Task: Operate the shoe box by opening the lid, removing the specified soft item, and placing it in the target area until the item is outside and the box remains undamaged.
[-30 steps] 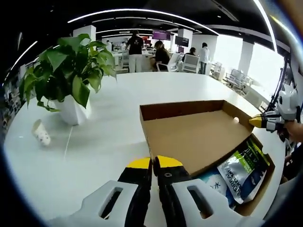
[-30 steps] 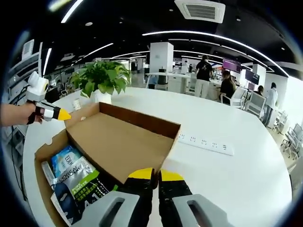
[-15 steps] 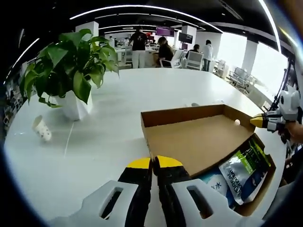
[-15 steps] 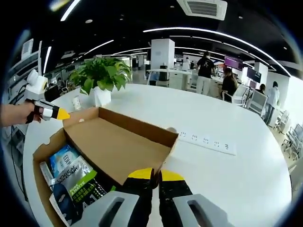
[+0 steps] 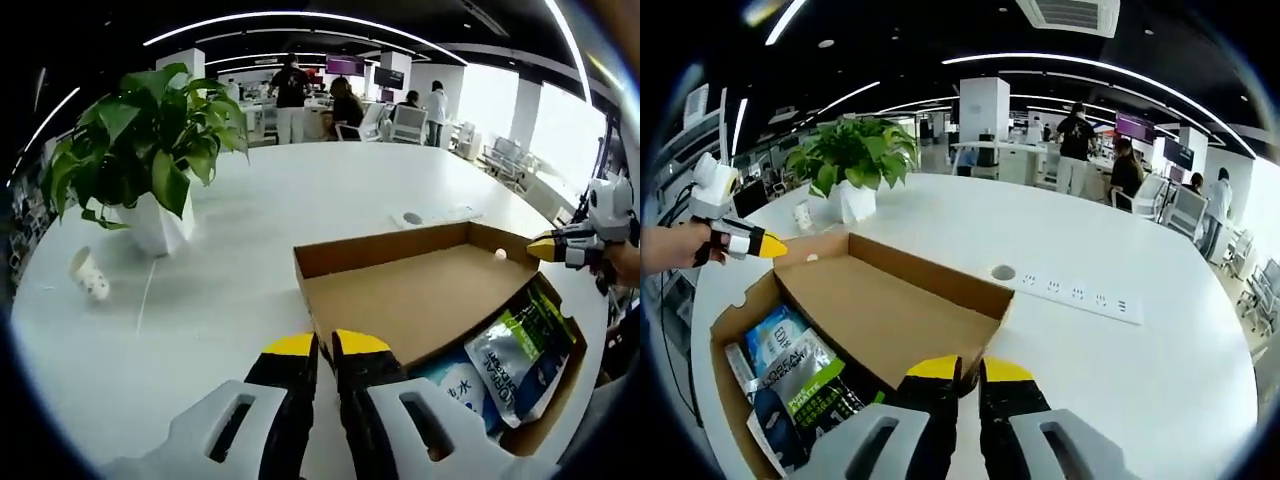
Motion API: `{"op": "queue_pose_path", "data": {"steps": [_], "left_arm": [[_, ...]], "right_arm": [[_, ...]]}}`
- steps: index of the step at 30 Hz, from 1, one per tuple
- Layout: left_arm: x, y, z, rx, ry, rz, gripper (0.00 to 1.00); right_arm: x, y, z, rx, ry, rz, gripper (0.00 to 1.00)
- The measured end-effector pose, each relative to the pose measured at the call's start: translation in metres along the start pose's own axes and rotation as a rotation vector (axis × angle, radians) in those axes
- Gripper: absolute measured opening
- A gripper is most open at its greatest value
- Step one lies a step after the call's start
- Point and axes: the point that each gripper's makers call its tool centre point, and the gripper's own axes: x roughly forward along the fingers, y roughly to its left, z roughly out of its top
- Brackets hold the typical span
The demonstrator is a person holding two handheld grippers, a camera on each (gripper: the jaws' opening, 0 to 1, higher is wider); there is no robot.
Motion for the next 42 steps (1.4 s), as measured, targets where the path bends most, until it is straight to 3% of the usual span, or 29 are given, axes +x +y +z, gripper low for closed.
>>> {"op": "queue_pose_path", "data": {"steps": [9,22,33,42], "left_arm": [[-0.011,0.002,0.002,0.016,-0.024,0.015,0.13],[-0.041,-0.024,-0.002,0.068,-0.053,0.005,0.21],[-0.059,-0.061,-0.008,0.126,-0.055,-0.056,0.25],[-0.059,-0.097,-0.026,0.132,-0.020,-0.148,0.28]], "right_arm": [[-0.010,0.006,-0.003,-0.010,-0.005,0.017,0.08],[-0.043,0.017,-0.001,-0.020,-0.032,0.052,0.21],[-0.069,0.027,-0.008,-0.031,-0.051,0.081,0.27],[-0.086,0.037,-0.018,-0.024,-0.066,0.106,0.31]]}}
